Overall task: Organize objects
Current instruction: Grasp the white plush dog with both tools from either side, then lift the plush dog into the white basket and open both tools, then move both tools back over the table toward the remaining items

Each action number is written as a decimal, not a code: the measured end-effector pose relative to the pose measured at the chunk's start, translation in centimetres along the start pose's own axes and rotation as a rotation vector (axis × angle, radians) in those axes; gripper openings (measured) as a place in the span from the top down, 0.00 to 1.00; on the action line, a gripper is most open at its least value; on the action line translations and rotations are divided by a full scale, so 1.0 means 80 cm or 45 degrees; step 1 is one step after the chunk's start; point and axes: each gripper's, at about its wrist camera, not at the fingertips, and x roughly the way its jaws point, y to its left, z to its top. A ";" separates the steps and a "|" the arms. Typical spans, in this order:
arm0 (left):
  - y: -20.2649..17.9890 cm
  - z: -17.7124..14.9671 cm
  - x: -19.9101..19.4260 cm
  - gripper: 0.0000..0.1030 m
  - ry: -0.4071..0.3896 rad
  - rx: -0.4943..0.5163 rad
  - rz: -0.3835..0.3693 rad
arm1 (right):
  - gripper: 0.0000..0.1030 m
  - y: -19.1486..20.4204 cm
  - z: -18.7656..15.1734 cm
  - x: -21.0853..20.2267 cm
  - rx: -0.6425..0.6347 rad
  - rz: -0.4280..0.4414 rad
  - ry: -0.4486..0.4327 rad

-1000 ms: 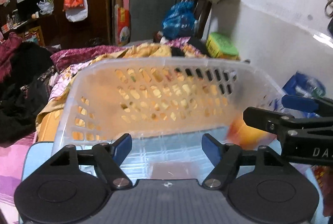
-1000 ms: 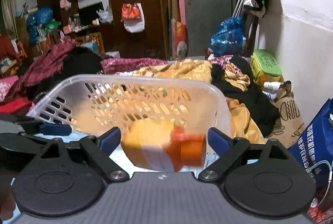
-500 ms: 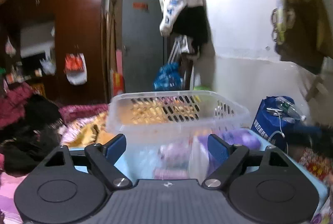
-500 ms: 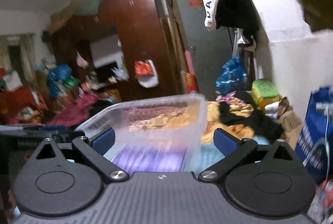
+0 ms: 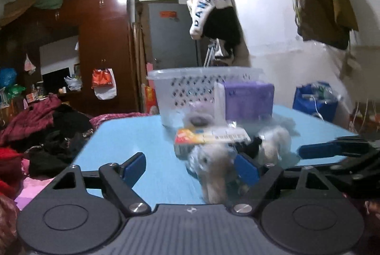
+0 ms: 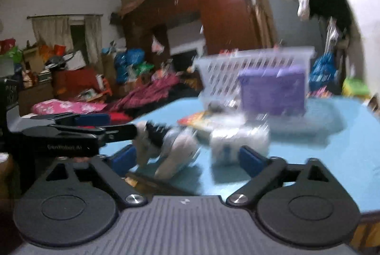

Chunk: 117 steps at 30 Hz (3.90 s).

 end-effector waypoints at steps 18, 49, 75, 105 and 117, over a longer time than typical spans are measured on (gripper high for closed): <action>-0.008 -0.043 0.010 0.79 0.076 0.064 -0.064 | 0.72 0.024 -0.022 0.026 0.002 0.055 0.073; -0.011 0.145 0.017 0.82 -0.505 0.134 -0.188 | 0.87 0.001 0.154 -0.013 -0.385 -0.141 -0.328; 0.010 0.216 0.321 0.44 0.211 -0.017 -0.147 | 0.82 -0.143 0.235 0.198 -0.216 -0.442 0.217; 0.019 0.007 0.068 0.13 0.008 -0.076 -0.182 | 0.00 -0.111 0.024 -0.026 0.080 -0.197 -0.067; 0.027 -0.006 0.074 0.13 0.031 -0.100 -0.154 | 0.00 -0.104 0.014 -0.016 0.074 -0.165 -0.032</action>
